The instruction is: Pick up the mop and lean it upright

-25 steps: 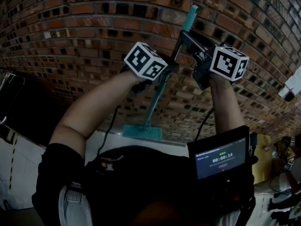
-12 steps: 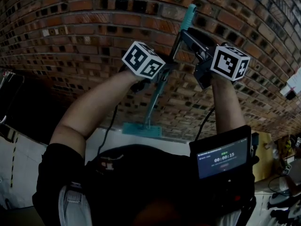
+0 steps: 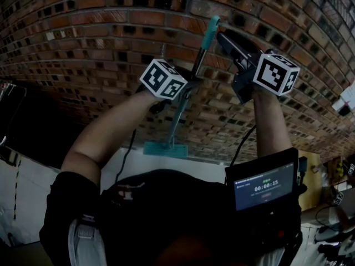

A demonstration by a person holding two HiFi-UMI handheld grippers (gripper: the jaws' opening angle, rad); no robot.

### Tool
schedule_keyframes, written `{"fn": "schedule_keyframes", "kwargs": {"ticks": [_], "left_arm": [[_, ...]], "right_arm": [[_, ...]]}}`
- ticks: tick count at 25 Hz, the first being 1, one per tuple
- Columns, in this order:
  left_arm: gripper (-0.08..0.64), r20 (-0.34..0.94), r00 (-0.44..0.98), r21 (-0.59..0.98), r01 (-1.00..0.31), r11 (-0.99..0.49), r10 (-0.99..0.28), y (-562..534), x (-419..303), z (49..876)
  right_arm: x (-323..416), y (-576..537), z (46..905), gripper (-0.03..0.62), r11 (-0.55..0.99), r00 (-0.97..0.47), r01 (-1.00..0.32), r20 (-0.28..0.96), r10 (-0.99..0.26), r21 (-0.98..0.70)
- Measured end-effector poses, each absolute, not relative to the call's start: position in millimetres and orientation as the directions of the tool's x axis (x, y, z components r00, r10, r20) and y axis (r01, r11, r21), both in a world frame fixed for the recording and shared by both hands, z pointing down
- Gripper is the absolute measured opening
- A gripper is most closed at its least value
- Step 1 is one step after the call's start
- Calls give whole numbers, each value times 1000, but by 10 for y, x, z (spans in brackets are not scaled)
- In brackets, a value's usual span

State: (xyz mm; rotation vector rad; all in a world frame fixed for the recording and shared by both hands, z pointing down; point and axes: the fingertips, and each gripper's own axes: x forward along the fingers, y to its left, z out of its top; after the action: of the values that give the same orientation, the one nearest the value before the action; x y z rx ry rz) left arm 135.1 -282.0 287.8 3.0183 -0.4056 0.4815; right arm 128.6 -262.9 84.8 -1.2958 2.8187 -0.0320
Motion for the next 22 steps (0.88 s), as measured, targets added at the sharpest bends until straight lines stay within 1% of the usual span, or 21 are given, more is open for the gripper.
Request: {"fn": "schedule_keyframes", "kwargs": {"ticks": [15,22], "left_arm": [[98,457,860,70,-290,-954,-228,-2808,1397,4544],[98,490,844,74,-289,-954,-218,-2838,1445,5125]], "right_arm": [[1297,-2651,922,164,668,-668,-742,-27,-744,-48],[1382,-2656,1059,166,671,-671,-740,-17,-741,-46]]}}
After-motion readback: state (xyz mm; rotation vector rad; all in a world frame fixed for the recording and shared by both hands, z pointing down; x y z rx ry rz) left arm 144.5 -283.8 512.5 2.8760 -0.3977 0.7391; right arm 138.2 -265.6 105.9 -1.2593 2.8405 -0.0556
